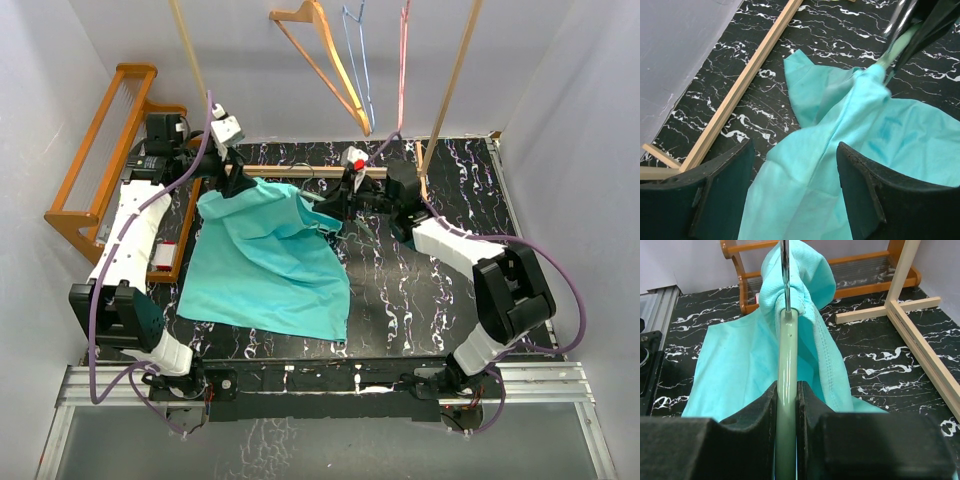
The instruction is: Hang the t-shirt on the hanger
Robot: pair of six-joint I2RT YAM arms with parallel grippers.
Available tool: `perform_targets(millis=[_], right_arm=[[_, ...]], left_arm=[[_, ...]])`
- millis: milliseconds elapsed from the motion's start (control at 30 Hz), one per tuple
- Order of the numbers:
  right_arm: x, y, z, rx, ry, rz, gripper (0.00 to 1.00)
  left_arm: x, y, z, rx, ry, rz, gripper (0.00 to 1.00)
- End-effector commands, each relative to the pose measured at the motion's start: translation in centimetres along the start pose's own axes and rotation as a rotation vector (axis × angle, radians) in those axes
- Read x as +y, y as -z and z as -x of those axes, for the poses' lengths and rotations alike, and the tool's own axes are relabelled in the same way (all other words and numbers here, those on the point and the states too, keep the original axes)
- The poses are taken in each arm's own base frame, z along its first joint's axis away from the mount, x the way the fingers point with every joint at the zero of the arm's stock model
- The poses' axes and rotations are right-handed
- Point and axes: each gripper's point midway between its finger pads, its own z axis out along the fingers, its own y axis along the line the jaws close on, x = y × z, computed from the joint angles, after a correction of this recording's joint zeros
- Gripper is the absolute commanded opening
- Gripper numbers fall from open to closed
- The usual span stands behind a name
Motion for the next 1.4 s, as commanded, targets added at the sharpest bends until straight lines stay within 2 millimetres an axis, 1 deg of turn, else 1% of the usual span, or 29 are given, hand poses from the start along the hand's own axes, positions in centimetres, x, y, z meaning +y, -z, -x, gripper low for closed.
perform_targets(millis=[0, 100, 233, 300, 367, 500, 567, 633, 733, 767, 833, 900, 1033, 1067, 1100, 1200, 1267, 1300, 1367], right_arm=[[0.6, 1.7, 5.7, -0.146, 0.138, -0.003, 0.08], [0.6, 2.1, 5.8, -0.153, 0.135, -0.002, 0.08], [0.5, 2.4, 6.1, -0.161, 0.136, -0.002, 0.08], [0.4, 2.5, 6.1, -0.161, 0.138, -0.002, 0.08], [0.5, 2.6, 6.1, -0.159, 0.136, 0.001, 0.08], [0.4, 2.8, 5.9, -0.157, 0.132, 0.001, 0.08], [0.5, 2.8, 5.8, -0.155, 0.129, 0.004, 0.08], [0.5, 2.8, 5.8, -0.155, 0.127, 0.006, 0.08], [0.6, 2.9, 5.9, -0.155, 0.129, 0.007, 0.08], [0.6, 2.9, 5.9, -0.155, 0.128, 0.007, 0.08], [0.6, 2.8, 5.9, -0.153, 0.126, 0.010, 0.08], [0.6, 2.8, 5.9, -0.153, 0.127, 0.010, 0.08], [0.7, 2.9, 5.8, -0.149, 0.123, 0.015, 0.08], [0.8, 2.9, 5.8, -0.149, 0.123, 0.017, 0.08], [0.8, 2.9, 5.8, -0.149, 0.124, 0.017, 0.08], [0.8, 3.0, 5.7, -0.148, 0.125, 0.017, 0.08], [0.8, 2.9, 5.7, -0.147, 0.124, 0.020, 0.08], [0.9, 2.9, 5.7, -0.147, 0.123, 0.021, 0.08], [0.8, 2.9, 5.7, -0.146, 0.122, 0.020, 0.08]], left_arm=[[0.2, 1.7, 0.6, -0.033, -0.026, 0.013, 0.63], [0.1, 1.9, 0.5, -0.042, -0.031, 0.001, 0.58], [-0.7, 2.2, 0.8, -0.057, -0.056, -0.031, 0.43], [-1.1, 2.2, 0.5, -0.049, -0.056, -0.046, 0.40], [-1.6, 2.2, 0.2, -0.045, -0.054, -0.066, 0.41], [-2.8, 2.1, 0.3, -0.071, -0.045, -0.122, 0.48], [-2.6, 1.8, 0.2, -0.082, -0.045, -0.122, 0.51], [-2.2, 1.6, 0.3, -0.095, -0.046, -0.113, 0.52], [-1.8, 1.3, 0.5, -0.108, -0.060, -0.115, 0.52], [-1.7, 1.1, 0.4, -0.109, -0.059, -0.117, 0.51], [-1.7, 1.0, 0.5, -0.112, -0.059, -0.125, 0.44], [-1.6, 0.9, 0.4, -0.115, -0.058, -0.129, 0.35], [-1.4, 0.8, 0.3, -0.109, -0.063, -0.120, 0.07], [-1.3, 0.7, 0.1, -0.103, -0.060, -0.116, 0.02], [-1.1, 0.7, -0.1, -0.097, -0.059, -0.110, 0.00], [-1.1, 0.7, -0.2, -0.092, -0.055, -0.111, 0.00], [-1.3, 0.7, -0.1, -0.094, -0.055, -0.116, 0.02], [-1.4, 0.7, -0.1, -0.097, -0.056, -0.122, 0.00], [-1.7, 0.8, 0.1, -0.105, -0.063, -0.136, 0.00]])
